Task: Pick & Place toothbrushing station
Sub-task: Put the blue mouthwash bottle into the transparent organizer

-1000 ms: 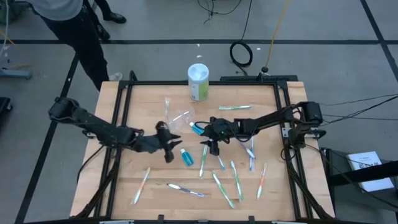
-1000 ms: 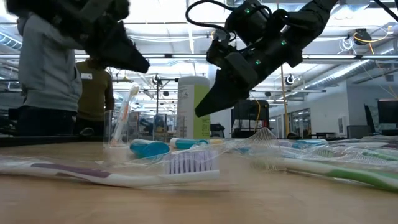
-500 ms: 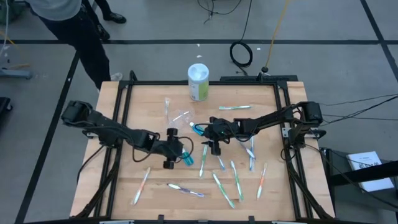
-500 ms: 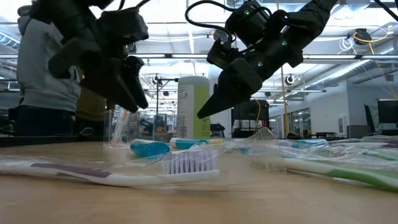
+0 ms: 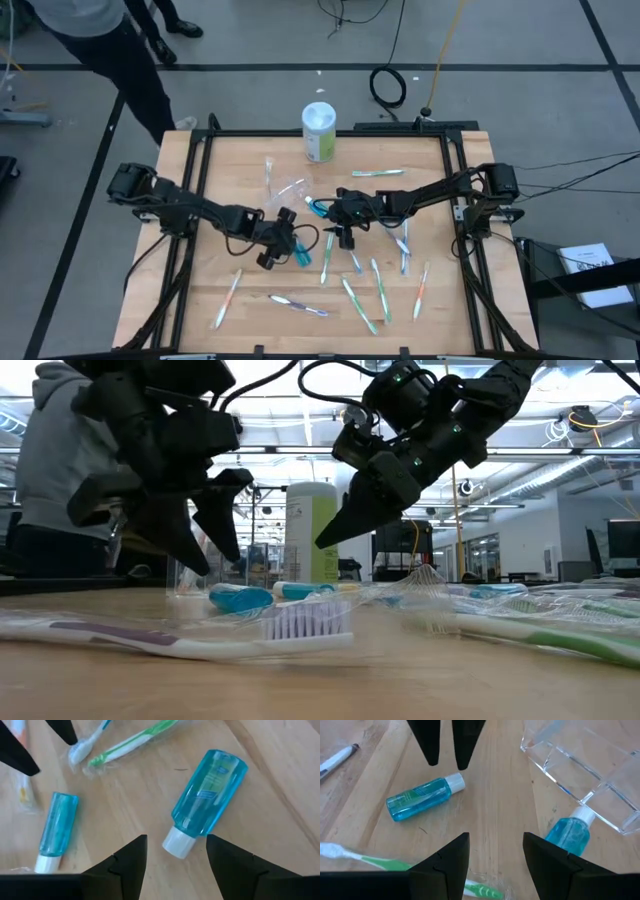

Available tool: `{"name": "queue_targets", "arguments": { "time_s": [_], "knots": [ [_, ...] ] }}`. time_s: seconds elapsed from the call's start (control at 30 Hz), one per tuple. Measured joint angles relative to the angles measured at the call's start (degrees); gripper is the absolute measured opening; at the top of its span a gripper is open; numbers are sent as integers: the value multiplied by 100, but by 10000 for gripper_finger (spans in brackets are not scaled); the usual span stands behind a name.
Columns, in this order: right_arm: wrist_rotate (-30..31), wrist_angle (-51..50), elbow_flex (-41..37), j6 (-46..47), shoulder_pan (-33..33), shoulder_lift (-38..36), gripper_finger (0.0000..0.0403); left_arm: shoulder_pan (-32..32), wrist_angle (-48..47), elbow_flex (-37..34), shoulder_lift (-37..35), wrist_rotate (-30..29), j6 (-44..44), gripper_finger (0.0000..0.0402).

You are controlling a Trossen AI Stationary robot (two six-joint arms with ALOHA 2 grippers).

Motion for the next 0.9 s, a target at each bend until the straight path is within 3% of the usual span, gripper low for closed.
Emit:
{"name": "queue_targets", "arguments": {
  "time_s": [0.27,0.47,0.67,0.9],
  "knots": [
    [0,3,-1,41,0,0,180,215,266,2,346,564,401,207],
    [2,21,-3,44,0,0,180,178,313,9,617,464,680,207],
    [2,40,-3,37,-1,0,180,178,260,9,597,561,421,206],
    [2,40,-3,26,0,0,180,176,193,3,590,560,119,145]
  ]
}}
